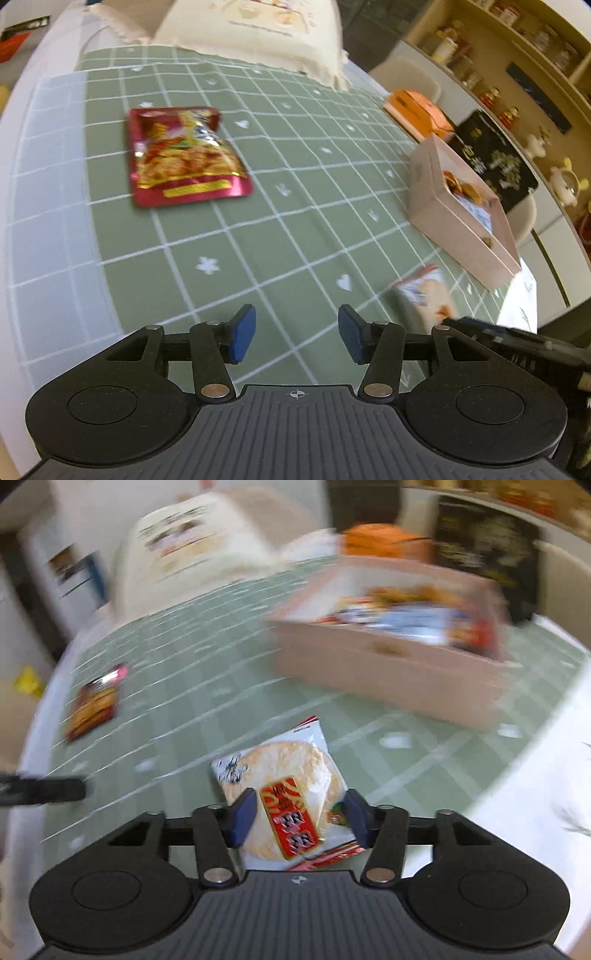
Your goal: Organize snacks
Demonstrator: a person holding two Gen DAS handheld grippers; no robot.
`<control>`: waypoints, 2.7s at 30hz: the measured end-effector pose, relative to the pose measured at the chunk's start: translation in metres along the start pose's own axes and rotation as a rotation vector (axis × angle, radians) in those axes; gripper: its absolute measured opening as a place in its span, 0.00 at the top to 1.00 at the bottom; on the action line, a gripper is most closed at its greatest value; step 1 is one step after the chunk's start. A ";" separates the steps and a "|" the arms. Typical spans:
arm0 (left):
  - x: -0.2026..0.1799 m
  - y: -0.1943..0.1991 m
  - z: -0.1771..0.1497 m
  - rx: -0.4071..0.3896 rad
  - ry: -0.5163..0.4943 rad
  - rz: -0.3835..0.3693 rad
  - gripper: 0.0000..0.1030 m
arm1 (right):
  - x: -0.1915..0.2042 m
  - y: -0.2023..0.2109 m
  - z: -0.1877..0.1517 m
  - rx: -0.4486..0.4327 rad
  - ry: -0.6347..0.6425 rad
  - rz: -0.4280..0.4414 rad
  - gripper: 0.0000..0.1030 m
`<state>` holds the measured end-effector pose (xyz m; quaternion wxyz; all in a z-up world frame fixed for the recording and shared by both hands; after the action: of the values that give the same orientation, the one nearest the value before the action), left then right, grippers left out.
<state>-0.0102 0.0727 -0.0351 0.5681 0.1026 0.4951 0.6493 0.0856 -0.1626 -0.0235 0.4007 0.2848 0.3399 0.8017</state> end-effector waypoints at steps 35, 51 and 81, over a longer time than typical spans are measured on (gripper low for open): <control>0.061 0.040 0.009 -0.045 0.039 0.058 0.47 | 0.197 -0.132 0.113 0.122 0.461 -0.004 0.55; -0.046 -0.015 -0.002 0.079 -0.490 0.128 0.45 | 0.046 -0.026 0.004 0.050 0.294 -0.160 0.26; -0.018 -0.020 0.003 0.104 -0.319 0.192 0.28 | 0.034 -0.012 -0.005 -0.083 0.093 -0.076 0.07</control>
<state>0.0109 0.0569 -0.0413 0.5689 0.2801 0.4197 0.6495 0.0699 -0.1307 -0.0294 0.4261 0.2172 0.3352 0.8118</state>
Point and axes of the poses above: each gripper's, at about its wrist camera, not at the fingertips, and y roughly against the way its jaws point, x to its left, z to its top, the point moved 8 cm from there along -y, roughly the way its jaws point, and after that the axes turned 2 degrees about x, right-handed, at the moved point
